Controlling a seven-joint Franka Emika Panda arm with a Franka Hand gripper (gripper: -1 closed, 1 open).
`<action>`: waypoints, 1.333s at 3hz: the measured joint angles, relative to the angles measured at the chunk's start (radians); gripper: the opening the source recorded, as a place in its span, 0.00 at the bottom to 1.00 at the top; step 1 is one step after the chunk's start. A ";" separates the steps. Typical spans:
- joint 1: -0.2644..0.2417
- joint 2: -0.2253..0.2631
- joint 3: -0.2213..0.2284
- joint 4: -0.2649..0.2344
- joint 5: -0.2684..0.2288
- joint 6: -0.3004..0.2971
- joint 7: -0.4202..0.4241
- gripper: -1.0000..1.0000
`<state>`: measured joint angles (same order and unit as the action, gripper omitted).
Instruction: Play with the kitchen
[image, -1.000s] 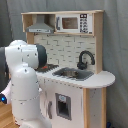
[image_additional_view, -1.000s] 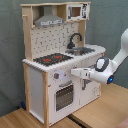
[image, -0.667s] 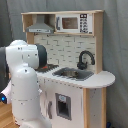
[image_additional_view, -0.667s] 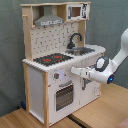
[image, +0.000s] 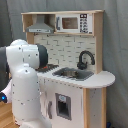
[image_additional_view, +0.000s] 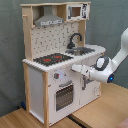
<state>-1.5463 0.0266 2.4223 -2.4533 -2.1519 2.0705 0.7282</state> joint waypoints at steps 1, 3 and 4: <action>0.000 0.003 -0.002 0.000 0.000 0.006 0.118 0.00; 0.000 0.009 -0.005 0.000 0.000 0.018 0.332 0.00; 0.000 0.010 -0.005 0.000 0.000 0.020 0.440 0.00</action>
<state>-1.5463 0.0363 2.4173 -2.4531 -2.1520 2.0903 1.1685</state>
